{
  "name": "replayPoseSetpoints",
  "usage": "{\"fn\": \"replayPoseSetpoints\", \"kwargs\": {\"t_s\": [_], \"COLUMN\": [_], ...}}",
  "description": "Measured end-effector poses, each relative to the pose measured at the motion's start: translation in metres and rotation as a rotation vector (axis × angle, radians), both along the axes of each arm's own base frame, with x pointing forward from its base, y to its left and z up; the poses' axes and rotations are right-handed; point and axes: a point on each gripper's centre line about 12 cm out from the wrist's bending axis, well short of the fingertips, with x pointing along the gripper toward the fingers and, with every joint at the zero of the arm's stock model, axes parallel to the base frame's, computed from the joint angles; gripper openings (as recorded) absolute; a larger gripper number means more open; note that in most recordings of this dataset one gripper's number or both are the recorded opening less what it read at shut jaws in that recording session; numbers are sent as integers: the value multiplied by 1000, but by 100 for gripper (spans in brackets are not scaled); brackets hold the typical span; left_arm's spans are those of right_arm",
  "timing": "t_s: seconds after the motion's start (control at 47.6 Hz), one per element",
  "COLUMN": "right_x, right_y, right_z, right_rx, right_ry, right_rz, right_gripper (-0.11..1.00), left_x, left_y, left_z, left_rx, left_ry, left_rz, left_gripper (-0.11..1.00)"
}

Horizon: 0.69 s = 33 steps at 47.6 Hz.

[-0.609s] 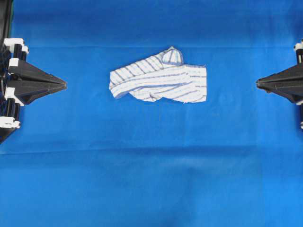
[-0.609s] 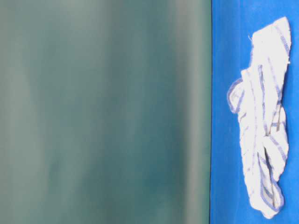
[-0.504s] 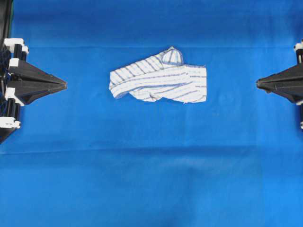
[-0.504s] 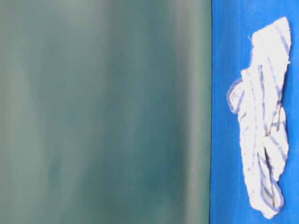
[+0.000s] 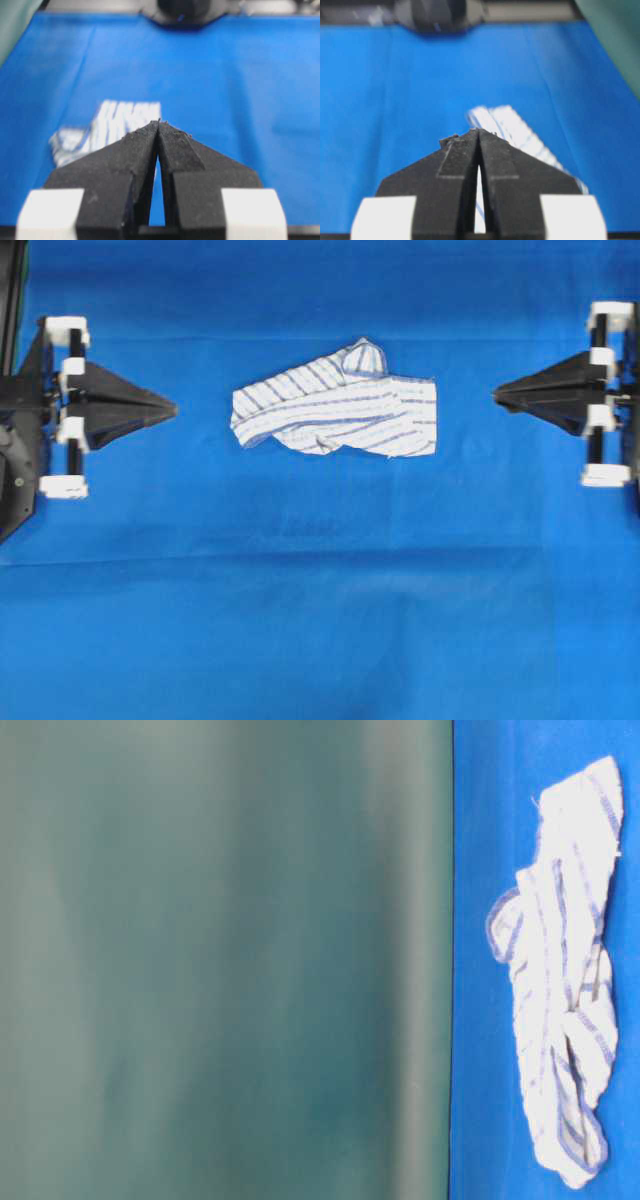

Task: Lift the towel with both arms.
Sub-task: 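Move both grippers inward toward the left and right edges of the striped towel, then close both grippers on opposite edges of the towel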

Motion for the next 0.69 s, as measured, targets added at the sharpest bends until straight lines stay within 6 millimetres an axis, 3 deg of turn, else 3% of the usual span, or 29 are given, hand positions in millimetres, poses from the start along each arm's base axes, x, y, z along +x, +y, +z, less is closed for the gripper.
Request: {"fn": "replayPoseSetpoints", "kwargs": {"t_s": [0.084,0.147,0.336,0.399,0.693], "right_x": [8,14,35,41,67], "right_y": [-3,-5,-8,-9,-13], "right_z": [-14,-23,-52,-64,-115], "right_rx": [12,18,38,43,68], "right_ry": [60,100,246,299,482], "right_rz": [-10,-13,-16,-14,-16], "right_gripper": [1,3,58,64,61], "left_x": [7,13,28,32,56], "left_y": [4,5,7,9,21], "left_z": [-8,-17,-49,-59,-103], "left_rx": [-2,-5,-16,-20,-36], "left_ry": [38,78,202,235,363], "left_rz": [15,15,20,24,57], "left_gripper": [4,17,74,88,90]}}
